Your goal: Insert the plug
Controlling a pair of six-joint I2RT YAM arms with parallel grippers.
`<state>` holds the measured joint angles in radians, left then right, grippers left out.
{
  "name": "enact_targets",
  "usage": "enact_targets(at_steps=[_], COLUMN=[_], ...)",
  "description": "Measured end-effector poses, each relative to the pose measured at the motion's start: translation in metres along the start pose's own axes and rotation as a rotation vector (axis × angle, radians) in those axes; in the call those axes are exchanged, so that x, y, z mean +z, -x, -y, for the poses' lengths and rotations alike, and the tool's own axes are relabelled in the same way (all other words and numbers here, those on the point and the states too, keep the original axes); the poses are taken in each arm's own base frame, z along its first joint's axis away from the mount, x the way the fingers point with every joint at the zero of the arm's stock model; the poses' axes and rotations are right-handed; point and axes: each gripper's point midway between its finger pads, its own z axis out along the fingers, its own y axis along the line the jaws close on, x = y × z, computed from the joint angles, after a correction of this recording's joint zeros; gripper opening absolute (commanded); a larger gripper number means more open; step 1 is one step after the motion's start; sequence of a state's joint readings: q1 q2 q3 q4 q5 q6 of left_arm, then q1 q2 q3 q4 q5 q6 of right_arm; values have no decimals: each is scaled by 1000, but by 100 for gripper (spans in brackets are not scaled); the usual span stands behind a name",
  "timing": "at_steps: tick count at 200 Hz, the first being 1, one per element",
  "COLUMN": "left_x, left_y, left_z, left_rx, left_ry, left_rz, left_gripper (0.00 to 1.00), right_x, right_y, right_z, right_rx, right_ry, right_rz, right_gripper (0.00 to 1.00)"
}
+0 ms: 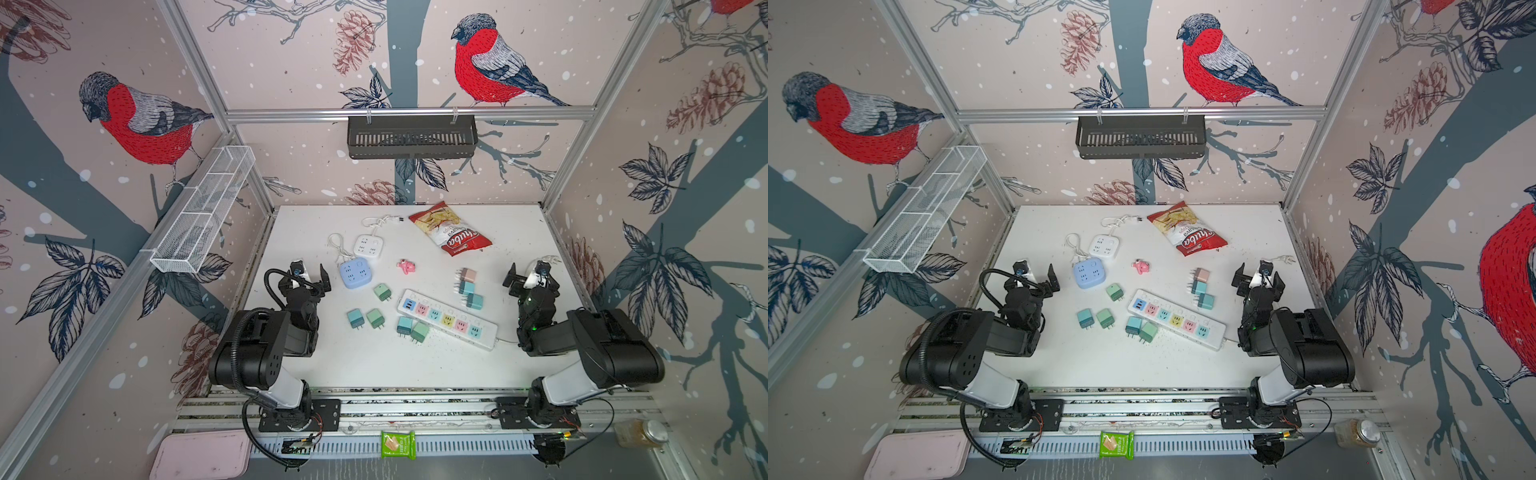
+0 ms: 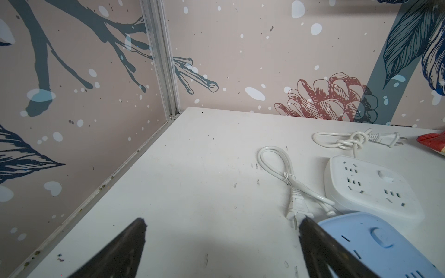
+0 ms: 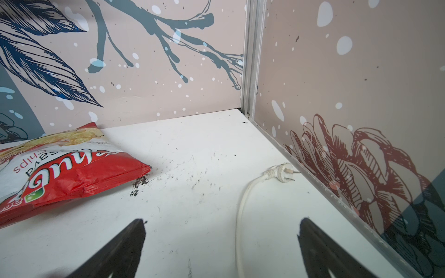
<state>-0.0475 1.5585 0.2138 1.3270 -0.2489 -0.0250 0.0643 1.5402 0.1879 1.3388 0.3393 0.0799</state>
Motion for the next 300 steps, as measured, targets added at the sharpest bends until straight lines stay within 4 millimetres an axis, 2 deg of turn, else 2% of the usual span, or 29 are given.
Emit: enact_targets(at_steps=[46,72,91,106,143,160,172,185,196,203,228,256,268,280,300], left_x=[0,-1,-3,-8,-14,-14,-16,-18,-23,-26,-39,-51,-53,-56,-56], left_y=[0,0,2,14,58,88,116,149,164,165,148,109,99,95,83], left_z=[1,3,4,6,4,7,7,7,8,9,8,-26,-35,-35,-34], left_rx=[8,9,17,23,3,-57,-132,-216,-262,-274,-342,-484,-543,-594,-669], left_ry=[5,1,12,29,78,69,68,63,51,42,28,159,180,170,173], left_rz=[0,0,6,30,100,116,127,129,116,99,13,-71,-93,-100,-138], left_gripper=[98,99,99,99,98,99,98,98,99,99,98,94,96,96,95], right_x=[-1,-10,-17,-25,-39,-49,-60,-67,-70,-72,-79,-99,-111,-124,-137], right_y=[-1,3,40,66,126,140,136,124,119,116,105,85,70,57,39], right_z=[0,-6,-9,-4,10,14,17,17,11,2,-28,-68,-88,-105,-118], right_rx=[0,-7,13,43,361,491,583,629,647,647,641,593,562,535,499], right_ry=[1,23,22,-7,-22,5,19,63,123,172,274,381,430,464,470], right_rz=[-1,6,97,153,194,160,130,72,31,-9,-162,-311,-384,-449,-523], right_gripper=[100,100,100,100,100,100,100,100,99,100,100,98,96,94,88])
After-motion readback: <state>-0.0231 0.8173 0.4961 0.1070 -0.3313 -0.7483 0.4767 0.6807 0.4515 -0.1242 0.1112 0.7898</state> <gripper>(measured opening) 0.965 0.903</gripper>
